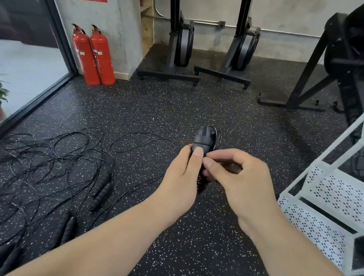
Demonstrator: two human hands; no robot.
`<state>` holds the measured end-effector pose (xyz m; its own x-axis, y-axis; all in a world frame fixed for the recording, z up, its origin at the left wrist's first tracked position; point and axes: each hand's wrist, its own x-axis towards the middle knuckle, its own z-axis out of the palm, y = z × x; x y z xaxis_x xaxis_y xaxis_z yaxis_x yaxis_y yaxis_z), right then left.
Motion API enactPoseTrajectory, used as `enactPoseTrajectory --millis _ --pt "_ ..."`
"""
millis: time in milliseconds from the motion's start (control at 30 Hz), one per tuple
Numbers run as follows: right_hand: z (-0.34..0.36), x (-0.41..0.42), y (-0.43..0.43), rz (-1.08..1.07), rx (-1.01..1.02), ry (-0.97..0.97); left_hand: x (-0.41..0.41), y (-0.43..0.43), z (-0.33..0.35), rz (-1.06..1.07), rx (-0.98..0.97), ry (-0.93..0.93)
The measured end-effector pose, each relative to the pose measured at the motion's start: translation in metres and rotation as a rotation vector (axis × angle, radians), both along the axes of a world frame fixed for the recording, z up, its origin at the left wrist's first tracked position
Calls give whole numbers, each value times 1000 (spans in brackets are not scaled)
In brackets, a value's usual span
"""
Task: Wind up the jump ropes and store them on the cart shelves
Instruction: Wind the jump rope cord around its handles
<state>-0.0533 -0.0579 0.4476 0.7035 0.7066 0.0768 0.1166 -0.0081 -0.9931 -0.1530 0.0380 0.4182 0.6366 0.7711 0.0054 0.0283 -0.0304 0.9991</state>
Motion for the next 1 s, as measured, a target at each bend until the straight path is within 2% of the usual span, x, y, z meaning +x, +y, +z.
enactPoseTrajectory --millis 133,233,333,400,500,600,833,1000 --pt "-1 0 1 -65 195 372 2 -1 -1 -3 128 -25" --pt "-3 -6 3 -172 254 421 2 -1 0 -21 216 -12" --pt "-6 -11 5 -280 260 346 1 0 3 -26 293 5" --pt "-8 -13 5 -317 203 221 0 -1 3 -20 350 18" --pt "-12 -15 7 -320 64 29 -2 -5 4 4 387 9" --pt "-11 -17 8 -284 -16 -69 -3 -5 2 21 404 10" --pt "-7 -36 7 -307 3 -274 0 -13 3 -28 203 -101" --pt "-4 -35 4 -334 83 -283 0 -4 -8 43 333 -23"
